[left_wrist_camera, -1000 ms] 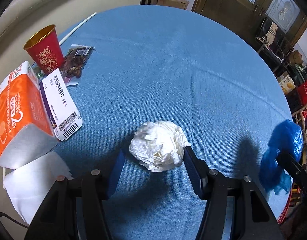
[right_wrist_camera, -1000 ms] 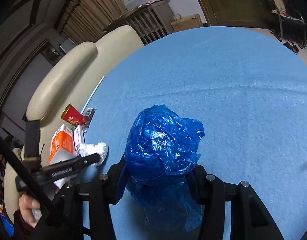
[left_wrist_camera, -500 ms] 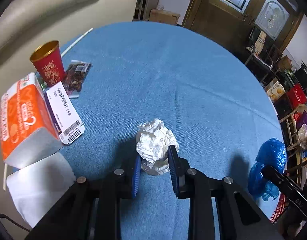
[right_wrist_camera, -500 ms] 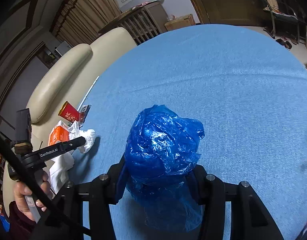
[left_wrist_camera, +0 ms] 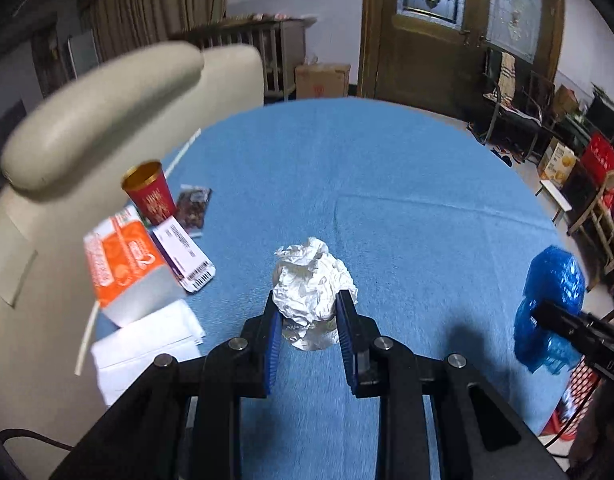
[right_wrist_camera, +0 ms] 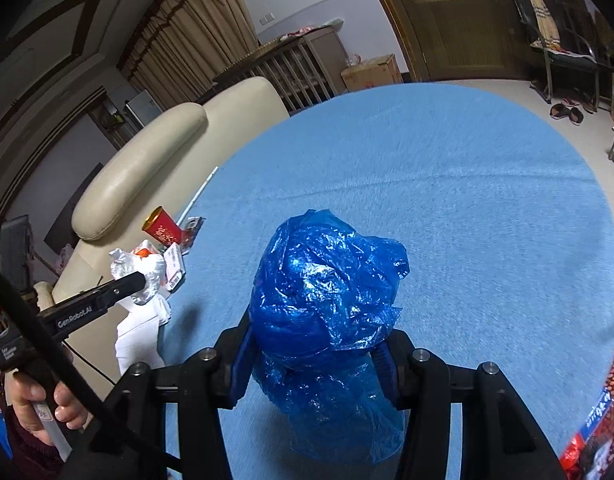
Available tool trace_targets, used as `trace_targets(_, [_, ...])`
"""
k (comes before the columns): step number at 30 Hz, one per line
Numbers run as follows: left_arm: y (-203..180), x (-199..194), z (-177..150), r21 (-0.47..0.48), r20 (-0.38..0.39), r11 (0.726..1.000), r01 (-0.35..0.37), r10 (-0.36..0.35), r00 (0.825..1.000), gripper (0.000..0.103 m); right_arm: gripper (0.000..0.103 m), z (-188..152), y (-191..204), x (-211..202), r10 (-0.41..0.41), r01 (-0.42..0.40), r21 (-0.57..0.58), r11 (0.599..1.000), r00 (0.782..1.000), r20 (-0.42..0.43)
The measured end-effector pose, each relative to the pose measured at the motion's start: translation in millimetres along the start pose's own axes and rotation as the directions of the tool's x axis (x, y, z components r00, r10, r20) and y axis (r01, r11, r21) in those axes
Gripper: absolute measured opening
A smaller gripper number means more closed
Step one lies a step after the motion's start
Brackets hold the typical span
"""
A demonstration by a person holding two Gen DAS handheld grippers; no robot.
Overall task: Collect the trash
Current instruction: 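Carry the white paper and blue bag over the red wastebasket with both grippers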
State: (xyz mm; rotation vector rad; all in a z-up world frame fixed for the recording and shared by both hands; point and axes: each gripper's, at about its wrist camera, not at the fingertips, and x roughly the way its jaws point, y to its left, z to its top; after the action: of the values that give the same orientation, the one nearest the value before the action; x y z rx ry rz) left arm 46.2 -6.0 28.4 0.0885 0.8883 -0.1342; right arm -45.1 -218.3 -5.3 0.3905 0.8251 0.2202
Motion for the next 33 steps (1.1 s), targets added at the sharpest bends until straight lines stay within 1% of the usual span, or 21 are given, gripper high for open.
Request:
trace_targets(5, [-14, -32, -10, 0.051, 0.066, 0.998, -0.034, 0.030, 0.997, 0.028, 0.054, -8, 5, -28, 0.002, -0.001, -0.016, 1.000, 0.999, 0.035])
trace_targets(9, [-24, -52, -18, 0.077, 0.105, 0.996, -0.040, 0.032, 0.994, 0.028, 0.054, -14, 12, -49, 0.006, -0.004, -0.040, 0.999, 0.998, 0.063])
trace_targets(13, [-33, -69, -24, 0.097, 0.129, 0.995, -0.031, 0.018, 0.991, 0.028, 0.054, -18, 18, -68, 0.009, -0.003, -0.062, 0.998, 0.996, 0.094])
trace_targets(17, [-41, -78, -29, 0.117, 0.140, 0.993, -0.022, 0.005, 0.990, 0.028, 0.054, -25, 21, -86, 0.006, 0.003, -0.082, 0.997, 0.993, 0.120])
trace_targets(24, [-60, -91, -38, 0.157, 0.156, 0.987, -0.010, -0.015, 0.988, 0.028, 0.054, -34, 16, -108, 0.002, 0.009, -0.074, 0.997, 0.990, 0.142])
trace_targets(33, [-87, -95, -45, 0.214, 0.148, 0.977, 0.002, -0.035, 0.988, 0.028, 0.055, -41, 5, -129, -0.008, 0.017, -0.051, 0.999, 0.987, 0.164])
